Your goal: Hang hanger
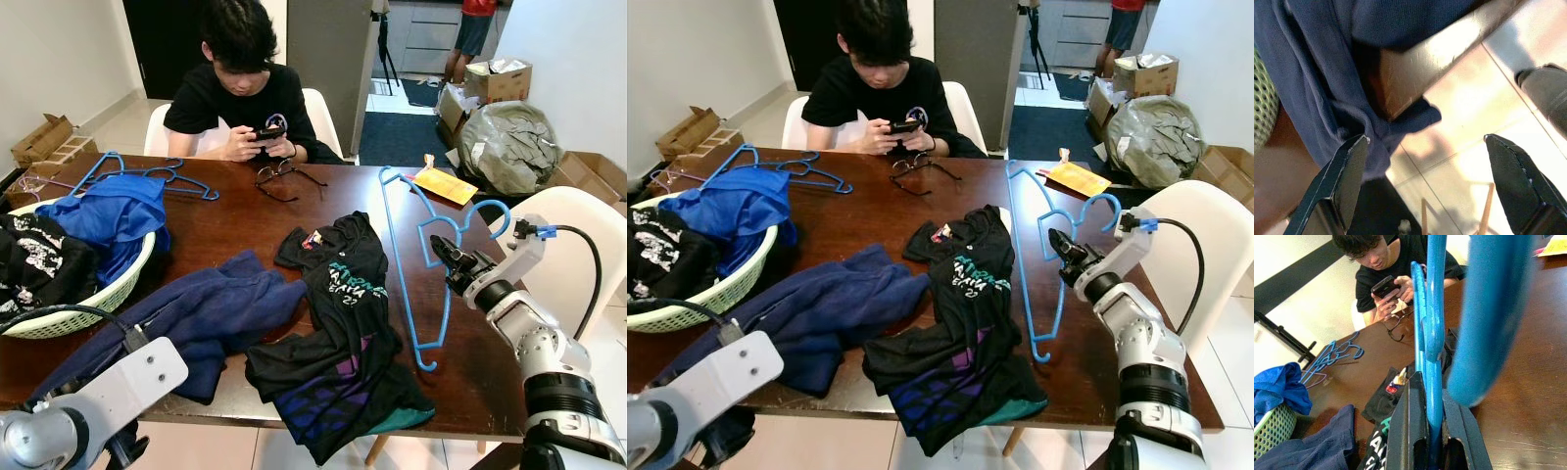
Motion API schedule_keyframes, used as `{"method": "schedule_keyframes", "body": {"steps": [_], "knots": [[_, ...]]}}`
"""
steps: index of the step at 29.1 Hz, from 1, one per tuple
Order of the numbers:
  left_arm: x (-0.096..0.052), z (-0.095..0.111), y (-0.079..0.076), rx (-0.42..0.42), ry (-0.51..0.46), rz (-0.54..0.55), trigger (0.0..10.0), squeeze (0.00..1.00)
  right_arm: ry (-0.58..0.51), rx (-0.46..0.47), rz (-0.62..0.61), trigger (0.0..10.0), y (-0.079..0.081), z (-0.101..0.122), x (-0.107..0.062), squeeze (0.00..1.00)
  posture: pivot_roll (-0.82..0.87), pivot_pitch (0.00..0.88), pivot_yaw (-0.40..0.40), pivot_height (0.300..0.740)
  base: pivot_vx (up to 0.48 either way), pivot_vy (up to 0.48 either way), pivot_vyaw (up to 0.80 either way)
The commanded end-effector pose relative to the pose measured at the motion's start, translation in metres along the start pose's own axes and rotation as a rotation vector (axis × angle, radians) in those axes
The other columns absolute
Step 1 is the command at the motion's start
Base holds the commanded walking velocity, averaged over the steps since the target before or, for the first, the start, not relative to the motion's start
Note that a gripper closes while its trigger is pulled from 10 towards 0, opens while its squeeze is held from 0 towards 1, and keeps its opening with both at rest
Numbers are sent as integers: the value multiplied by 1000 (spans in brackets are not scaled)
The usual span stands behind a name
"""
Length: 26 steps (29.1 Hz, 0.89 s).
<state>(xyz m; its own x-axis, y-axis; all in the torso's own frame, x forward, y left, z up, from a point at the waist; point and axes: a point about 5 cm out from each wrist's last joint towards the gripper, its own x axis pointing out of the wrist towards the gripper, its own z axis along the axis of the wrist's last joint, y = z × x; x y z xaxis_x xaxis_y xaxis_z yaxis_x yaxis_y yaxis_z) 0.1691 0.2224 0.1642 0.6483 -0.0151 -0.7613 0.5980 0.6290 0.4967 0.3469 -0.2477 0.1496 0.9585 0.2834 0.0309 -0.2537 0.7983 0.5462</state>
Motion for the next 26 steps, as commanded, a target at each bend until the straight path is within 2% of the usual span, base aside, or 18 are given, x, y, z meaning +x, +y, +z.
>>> {"method": "schedule_keyframes", "body": {"steps": [1, 2, 4, 9, 13, 20, 22, 25, 26], "knots": [[-4, -3, 5, 27, 30, 24, 10000, 0, 0, 10, -2, 10000, -1, 0, 0, 0, 96, 0, -37, 735, 0, 0, 0], [-1, -8, 9, -6, 56, 72, 10000, 0, 4, -20, 5, 10000, 0, 0, 0, 0, 98, 0, -43, 735, 0, 0, 0], [1, -9, 11, -36, 50, 99, 10000, 0, -5, -22, 14, 10000, 1, 1, 1, 0, 98, 0, -46, 735, 0, 0, 0], [5, -1, 12, -48, 10, 111, 10000, 0, -9, -82, 58, 10000, 6, 2, 0, 0, 95, 0, -47, 735, 0, 0, 640], [10, 1, 1, -103, -7, 63, 10000, 0, -22, -29, 39, 10000, 3, 3, 0, 0, 92, 0, -47, 735, 0, 0, 600], [12, -5, 0, -94, 22, 74, 10000, 0, -22, -6, 23, 10000, 1, 4, 0, 0, 92, 0, -50, 735, 0, 0, 0], [16, -7, 7, -80, 17, 135, 10000, 0, -20, -14, 25, 10000, 1, 4, 0, 0, 92, 0, -50, 735, 0, 0, 0], [17, -7, 11, -71, 8, 165, 10000, 0, -21, -16, 27, 10000, 1, 5, 0, 0, 91, 0, -52, 735, 0, 0, 0], [20, -6, 17, -61, -18, 215, 10000, 0, -21, -29, 30, 10000, 2, 5, 0, 0, 91, 0, -52, 735, 0, 0, 0]]}}
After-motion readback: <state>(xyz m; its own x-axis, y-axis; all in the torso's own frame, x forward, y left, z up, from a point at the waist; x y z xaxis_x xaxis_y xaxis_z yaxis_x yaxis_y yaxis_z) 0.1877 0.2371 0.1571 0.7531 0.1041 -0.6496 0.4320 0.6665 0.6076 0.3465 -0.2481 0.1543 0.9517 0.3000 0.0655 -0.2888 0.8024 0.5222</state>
